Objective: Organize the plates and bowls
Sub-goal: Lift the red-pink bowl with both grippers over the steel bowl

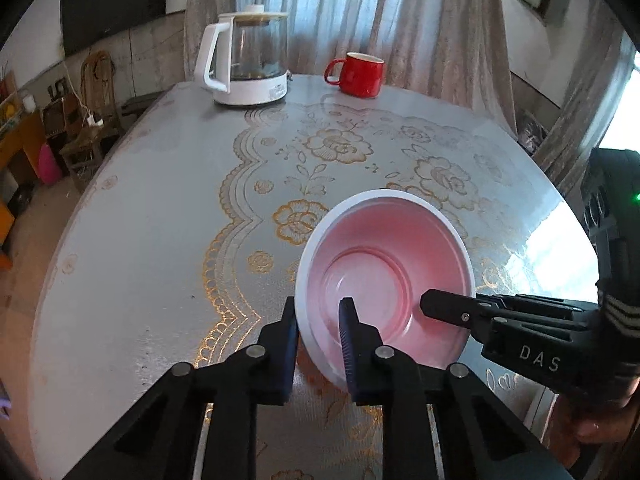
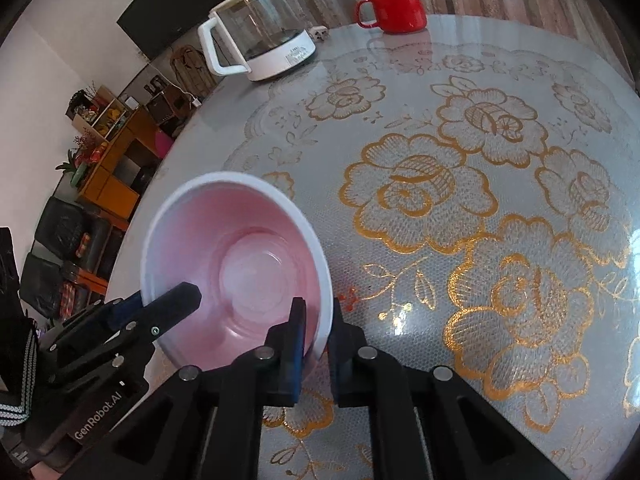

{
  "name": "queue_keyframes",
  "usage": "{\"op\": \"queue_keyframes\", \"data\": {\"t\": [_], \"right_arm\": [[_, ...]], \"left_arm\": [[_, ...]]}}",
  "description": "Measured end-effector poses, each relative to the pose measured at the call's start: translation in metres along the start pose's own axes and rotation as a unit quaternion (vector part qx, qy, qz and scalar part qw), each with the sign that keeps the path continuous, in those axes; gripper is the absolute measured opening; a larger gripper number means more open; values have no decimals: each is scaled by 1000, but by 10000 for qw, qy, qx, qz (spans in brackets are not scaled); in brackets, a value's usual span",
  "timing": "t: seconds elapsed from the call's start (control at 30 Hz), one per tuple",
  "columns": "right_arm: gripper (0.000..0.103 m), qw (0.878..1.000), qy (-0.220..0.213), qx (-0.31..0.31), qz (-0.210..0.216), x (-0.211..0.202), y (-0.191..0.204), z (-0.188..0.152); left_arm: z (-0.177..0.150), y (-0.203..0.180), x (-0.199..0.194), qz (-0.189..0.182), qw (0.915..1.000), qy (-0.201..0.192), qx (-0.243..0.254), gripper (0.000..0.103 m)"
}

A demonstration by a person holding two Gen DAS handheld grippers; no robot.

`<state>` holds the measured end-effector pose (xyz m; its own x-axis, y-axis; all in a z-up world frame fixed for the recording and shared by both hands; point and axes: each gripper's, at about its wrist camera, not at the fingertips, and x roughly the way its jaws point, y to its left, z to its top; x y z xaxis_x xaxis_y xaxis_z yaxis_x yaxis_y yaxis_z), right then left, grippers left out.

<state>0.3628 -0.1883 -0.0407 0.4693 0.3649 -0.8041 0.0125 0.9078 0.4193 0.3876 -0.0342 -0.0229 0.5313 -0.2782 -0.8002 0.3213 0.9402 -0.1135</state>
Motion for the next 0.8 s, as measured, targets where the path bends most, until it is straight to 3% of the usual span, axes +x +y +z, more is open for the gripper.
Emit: {"op": "queue_keyframes", "data": {"t": [0.43, 0.6, 0.8], "right_arm": [[8, 9987, -320, 298, 253, -38, 4, -23], [8, 9965, -530, 427, 492, -61, 6, -42], [9, 9951, -847, 160, 477, -87, 25, -71]], "left_arm": [[-22, -16, -46, -59, 9992, -390, 67, 20], [-38, -15, -72, -238, 9979, -574, -155, 20], [-63, -19, -103, -203, 9953, -918, -212, 20]]}}
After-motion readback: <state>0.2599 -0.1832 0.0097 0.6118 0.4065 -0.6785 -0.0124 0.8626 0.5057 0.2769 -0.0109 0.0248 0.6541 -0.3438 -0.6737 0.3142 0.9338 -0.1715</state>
